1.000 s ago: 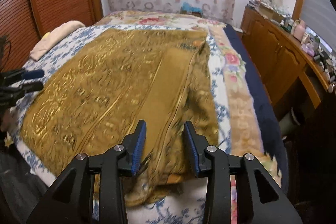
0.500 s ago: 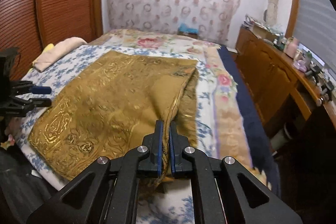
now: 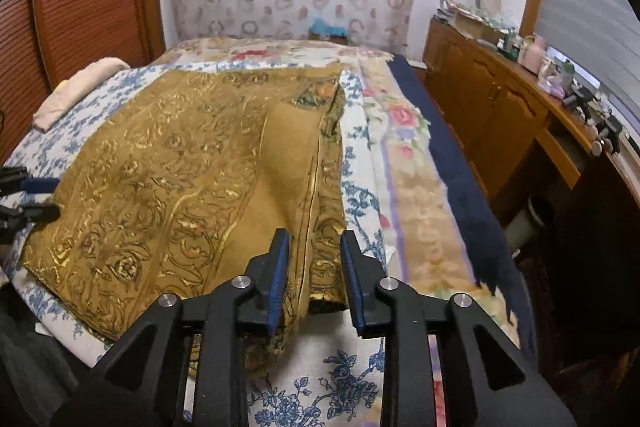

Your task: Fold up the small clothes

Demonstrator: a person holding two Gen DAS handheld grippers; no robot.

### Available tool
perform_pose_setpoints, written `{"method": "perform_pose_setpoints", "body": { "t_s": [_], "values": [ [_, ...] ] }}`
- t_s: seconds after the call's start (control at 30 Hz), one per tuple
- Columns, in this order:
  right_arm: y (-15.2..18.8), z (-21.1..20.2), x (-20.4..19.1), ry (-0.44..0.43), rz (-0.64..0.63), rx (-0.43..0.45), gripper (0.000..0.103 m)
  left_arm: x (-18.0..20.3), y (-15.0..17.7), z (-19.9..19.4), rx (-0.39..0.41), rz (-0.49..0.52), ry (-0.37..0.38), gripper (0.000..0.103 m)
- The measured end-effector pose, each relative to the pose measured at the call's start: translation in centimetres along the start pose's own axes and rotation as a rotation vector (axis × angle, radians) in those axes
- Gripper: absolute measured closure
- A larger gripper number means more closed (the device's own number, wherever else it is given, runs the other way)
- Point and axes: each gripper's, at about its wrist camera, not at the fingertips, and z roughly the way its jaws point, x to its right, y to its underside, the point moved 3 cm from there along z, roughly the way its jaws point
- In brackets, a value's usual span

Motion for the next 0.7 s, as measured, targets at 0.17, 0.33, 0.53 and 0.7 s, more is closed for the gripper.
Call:
{"method": "perform_pose_setpoints", "body": {
  "t_s": [0.17, 0.33, 0.53, 0.7],
  "values": [
    [-0.7, -1.3, -1.6, 0.005, -0.055, 0.044, 0.055, 0.2, 0.2, 0.0, -0.002, 0.004, 0.001, 0.056],
    [-1.0, -1.5, -3.9, -0.062, -0.085, 0.040, 0.053, 0.7, 1.0, -0.7, -0.005, 0.002, 0.058, 0.056],
    [-0.3, -0.9, -6.3, -0.154, -0.101, 0.016, 0.045, 1.7, 1.9, -1.5, -0.028, 0.012, 0.120, 0.071],
    [0.6, 0.0, -7.8, -0.210, -0.109, -0.016, 0.044, 2.3, 1.3, -2.2, -0.017, 0.031, 0.147, 0.100]
  ]
}}
